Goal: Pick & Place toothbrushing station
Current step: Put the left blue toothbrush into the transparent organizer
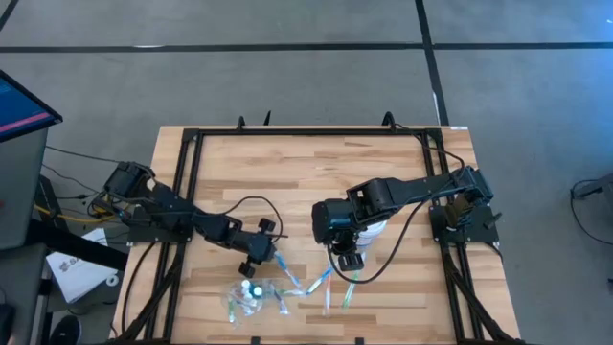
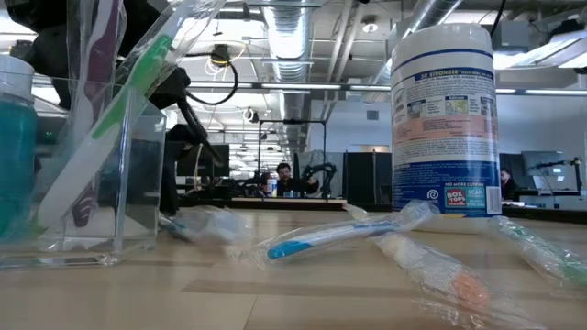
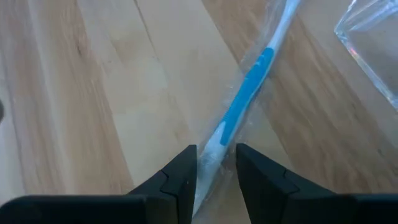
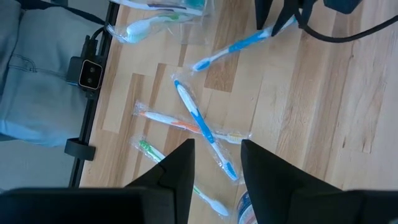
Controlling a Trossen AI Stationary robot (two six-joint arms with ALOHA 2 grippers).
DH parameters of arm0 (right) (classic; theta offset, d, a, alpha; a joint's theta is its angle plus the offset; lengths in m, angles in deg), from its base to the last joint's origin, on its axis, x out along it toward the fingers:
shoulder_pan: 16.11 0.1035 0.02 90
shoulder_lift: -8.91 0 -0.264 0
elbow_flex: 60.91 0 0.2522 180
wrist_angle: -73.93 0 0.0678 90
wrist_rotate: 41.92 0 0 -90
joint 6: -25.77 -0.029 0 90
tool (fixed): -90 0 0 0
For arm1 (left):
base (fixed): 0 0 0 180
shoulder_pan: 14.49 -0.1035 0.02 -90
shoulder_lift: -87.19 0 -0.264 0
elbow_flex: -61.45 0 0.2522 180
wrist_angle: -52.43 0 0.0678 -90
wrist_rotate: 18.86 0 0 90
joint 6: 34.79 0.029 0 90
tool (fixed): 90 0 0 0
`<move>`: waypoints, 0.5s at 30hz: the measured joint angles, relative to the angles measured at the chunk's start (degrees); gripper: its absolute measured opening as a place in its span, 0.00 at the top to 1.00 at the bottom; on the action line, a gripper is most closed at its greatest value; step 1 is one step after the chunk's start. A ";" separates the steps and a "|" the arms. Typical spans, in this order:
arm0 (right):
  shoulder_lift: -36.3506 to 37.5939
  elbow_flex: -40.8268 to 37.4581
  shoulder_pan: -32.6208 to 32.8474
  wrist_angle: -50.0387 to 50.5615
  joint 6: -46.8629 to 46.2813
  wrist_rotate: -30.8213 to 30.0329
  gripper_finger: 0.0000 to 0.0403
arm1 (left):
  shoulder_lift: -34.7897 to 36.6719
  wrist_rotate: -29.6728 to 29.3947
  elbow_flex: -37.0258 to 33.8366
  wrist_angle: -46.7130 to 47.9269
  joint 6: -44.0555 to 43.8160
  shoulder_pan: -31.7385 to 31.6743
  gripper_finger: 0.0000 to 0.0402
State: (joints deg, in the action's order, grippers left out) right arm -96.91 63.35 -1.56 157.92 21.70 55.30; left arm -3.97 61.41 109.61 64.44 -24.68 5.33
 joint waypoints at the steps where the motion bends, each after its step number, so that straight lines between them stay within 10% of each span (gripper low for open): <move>1: 0.00 0.00 0.00 -0.01 0.00 0.00 0.70 | -0.07 -0.31 -0.02 -0.01 0.07 0.00 0.73; 15: 0.00 0.00 0.00 -0.17 0.01 0.00 0.70 | -0.09 -1.29 0.00 0.34 -0.05 -0.25 0.75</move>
State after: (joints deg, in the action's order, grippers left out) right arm -96.91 63.35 -1.56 157.75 21.71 55.30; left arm -4.05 60.13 109.61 64.78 -24.72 5.07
